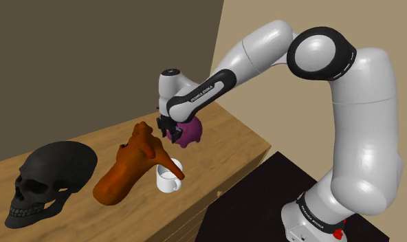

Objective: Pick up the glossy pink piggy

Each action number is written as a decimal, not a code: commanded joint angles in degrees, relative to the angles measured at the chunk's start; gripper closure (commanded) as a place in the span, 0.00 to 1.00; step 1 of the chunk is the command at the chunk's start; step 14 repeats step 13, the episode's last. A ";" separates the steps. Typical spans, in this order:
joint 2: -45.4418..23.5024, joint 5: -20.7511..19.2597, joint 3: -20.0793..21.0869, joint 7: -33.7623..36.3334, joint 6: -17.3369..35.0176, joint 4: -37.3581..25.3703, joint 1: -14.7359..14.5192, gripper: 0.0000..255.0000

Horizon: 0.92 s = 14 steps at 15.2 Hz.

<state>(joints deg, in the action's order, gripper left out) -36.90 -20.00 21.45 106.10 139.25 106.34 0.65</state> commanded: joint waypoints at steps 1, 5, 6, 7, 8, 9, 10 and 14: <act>1.24 0.55 0.53 -0.33 -1.00 0.09 0.31 1.00; 3.49 1.65 1.43 -1.02 -2.99 0.28 0.96 1.00; 4.04 1.93 1.65 -1.20 -3.50 0.30 1.12 1.00; 4.58 2.21 1.86 -1.37 -4.01 0.30 1.27 1.00; 5.11 2.49 2.07 -1.55 -4.53 0.29 1.42 1.00; 5.64 2.77 2.28 -1.73 -5.06 0.26 1.57 1.00; 6.16 3.06 2.48 -1.90 -5.59 0.23 1.72 1.00; 6.76 3.39 2.70 -2.11 -6.20 0.17 1.87 1.00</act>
